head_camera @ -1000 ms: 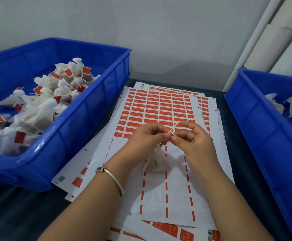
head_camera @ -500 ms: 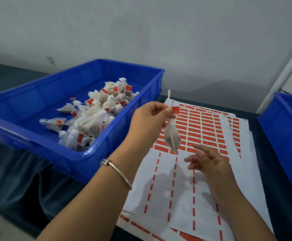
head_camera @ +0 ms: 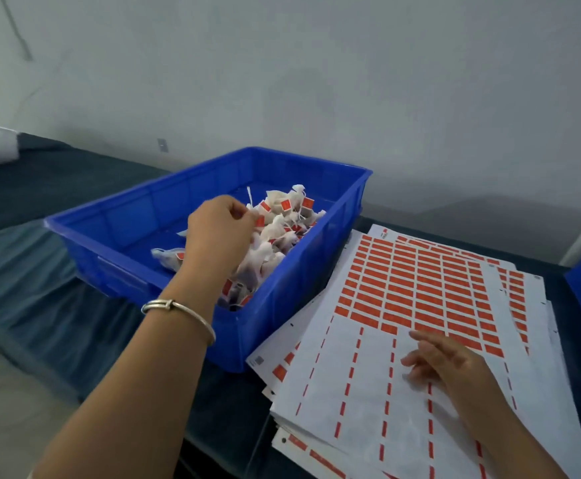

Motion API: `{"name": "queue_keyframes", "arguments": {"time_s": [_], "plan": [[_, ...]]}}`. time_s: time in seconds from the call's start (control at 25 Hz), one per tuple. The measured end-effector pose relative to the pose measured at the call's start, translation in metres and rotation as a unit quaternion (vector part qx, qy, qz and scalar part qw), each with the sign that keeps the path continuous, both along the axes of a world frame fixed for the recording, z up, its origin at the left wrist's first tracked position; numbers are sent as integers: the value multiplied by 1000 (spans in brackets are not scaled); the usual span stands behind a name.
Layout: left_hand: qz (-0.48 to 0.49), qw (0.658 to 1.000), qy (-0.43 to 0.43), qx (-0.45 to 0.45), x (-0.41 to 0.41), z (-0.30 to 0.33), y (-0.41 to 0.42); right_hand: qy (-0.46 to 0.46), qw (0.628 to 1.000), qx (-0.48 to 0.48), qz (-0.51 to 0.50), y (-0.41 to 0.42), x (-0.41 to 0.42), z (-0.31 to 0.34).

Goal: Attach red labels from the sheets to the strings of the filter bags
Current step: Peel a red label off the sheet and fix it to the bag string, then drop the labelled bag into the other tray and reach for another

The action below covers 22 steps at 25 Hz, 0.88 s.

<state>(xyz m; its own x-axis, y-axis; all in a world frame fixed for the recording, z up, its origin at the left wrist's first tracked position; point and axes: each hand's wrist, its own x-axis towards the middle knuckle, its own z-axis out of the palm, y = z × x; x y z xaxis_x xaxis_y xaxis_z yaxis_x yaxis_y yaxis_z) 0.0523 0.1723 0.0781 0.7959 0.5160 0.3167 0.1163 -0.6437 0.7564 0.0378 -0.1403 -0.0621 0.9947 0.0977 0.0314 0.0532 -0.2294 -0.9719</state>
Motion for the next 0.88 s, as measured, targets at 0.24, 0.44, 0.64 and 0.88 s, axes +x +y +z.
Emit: {"name": "queue_keyframes", "arguments": {"time_s": [0.24, 0.44, 0.64, 0.88], "plan": [[-28, 999, 28, 14, 4, -16, -13, 32, 998, -11, -48, 2, -7, 5], [-165, 980, -42, -105, -7, -18, -103, 99, 992, -45, -67, 9, -3, 26], [-332, 933, 137, -7, 6, -70, -219, -13, 975, -59, -214, -43, 30, 92], [-416, 876, 167, 177, 16, -142, -295, -57, 944, -110, -305, -166, 56, 142]]}}
